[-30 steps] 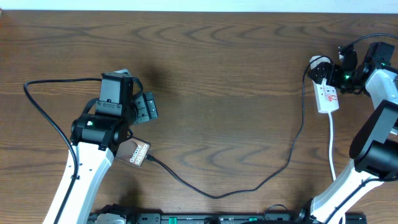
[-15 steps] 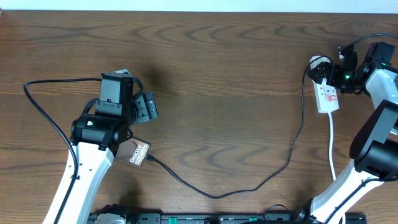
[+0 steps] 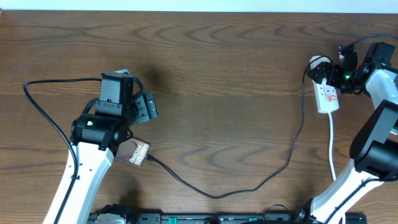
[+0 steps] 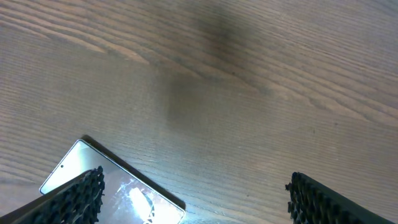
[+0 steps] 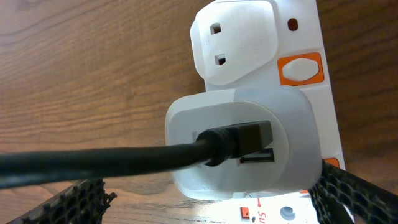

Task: Plug charger to phone and switch on socket
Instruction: 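Hold the right gripper down on the power strip switch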

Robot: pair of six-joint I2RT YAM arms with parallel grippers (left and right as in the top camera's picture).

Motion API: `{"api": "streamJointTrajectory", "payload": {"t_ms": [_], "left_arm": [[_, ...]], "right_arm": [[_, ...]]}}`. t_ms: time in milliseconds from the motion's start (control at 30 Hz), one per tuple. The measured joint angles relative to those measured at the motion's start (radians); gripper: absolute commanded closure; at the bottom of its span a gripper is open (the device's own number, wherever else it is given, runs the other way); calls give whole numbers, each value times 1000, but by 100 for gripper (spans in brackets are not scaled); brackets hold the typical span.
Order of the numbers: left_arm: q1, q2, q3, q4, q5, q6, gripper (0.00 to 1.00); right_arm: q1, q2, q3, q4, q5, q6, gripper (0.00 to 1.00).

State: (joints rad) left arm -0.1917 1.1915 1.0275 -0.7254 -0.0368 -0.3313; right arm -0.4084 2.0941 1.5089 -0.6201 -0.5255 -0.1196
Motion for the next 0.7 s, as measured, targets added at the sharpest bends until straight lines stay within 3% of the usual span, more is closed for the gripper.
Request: {"api": "streamJointTrajectory", "payload": {"t_ms": [700], "left_arm": [[0, 0, 0, 0, 0, 0, 7]], "right_arm": [[4, -5, -32, 40, 3, 10, 1]]}}
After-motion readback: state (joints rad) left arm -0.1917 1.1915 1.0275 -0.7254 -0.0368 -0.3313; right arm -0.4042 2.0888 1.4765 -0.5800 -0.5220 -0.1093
